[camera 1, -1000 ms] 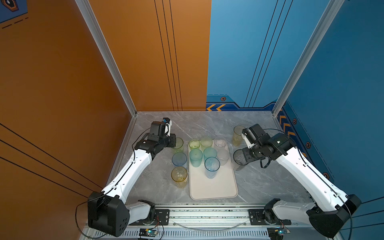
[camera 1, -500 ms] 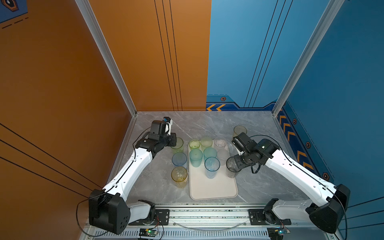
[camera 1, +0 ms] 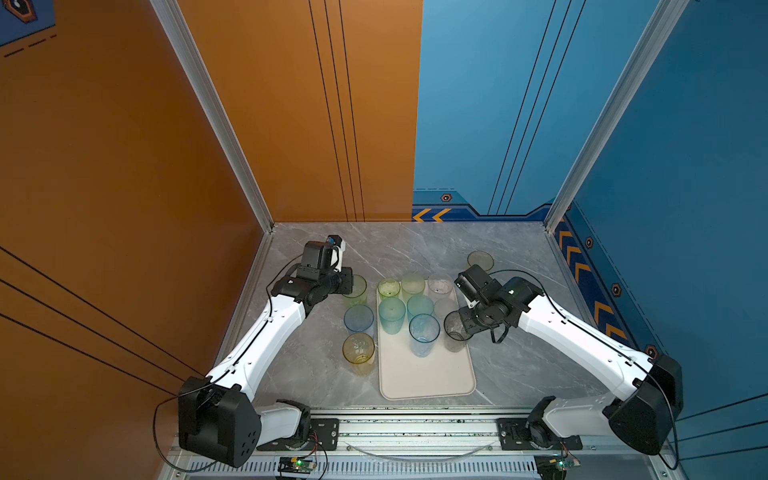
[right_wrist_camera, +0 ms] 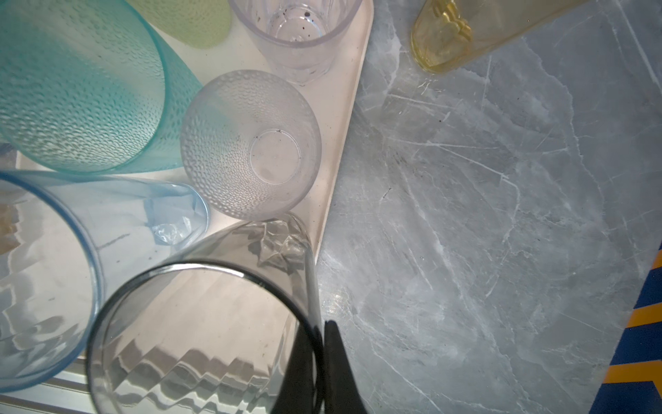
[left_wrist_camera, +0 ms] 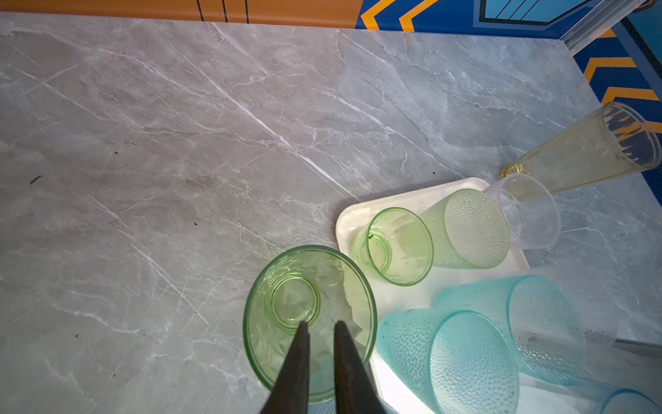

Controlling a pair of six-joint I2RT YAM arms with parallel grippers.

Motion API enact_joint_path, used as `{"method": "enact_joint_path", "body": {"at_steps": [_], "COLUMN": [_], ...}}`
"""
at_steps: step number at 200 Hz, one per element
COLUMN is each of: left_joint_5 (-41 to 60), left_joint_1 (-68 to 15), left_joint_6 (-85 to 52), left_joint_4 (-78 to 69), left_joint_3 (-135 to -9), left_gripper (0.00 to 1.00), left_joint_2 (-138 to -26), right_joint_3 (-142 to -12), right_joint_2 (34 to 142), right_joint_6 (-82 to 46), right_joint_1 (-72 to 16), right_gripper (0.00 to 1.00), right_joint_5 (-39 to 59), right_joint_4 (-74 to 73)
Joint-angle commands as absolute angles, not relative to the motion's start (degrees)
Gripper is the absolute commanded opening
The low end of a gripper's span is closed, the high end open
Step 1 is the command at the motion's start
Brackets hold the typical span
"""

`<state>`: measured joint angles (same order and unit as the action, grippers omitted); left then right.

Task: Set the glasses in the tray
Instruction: 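Lift the grey cup with the right gripper and carry it toward the tray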

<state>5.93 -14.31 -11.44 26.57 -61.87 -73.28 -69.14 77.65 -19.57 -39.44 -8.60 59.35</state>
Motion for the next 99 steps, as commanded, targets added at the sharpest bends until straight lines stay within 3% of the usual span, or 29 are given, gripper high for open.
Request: {"method": "enact_joint_path", "body": {"at_steps": [1,99], "left_joint_5": [6.28,6.34], "left_joint_1": [-14.59,-14.59], "left_joint_6": [-10.38,-10.11], "left_joint_4": [27.93,28.43], "left_joint_3": [-63.26,-63.5], "left_gripper": [0.16,0.16], "left_joint_2": [-73.68,-73.92], "right_joint_3": [-68.48,-66.17], "right_joint_2": [77.95,78.66], "right_joint_6": [-20.82,-22.04], "right_joint_1": [-39.77,-39.47], "right_gripper": [0.01,0.02], "right_joint_5": [-7.57,-5.66], "right_joint_4": [58.27,57.13]}}
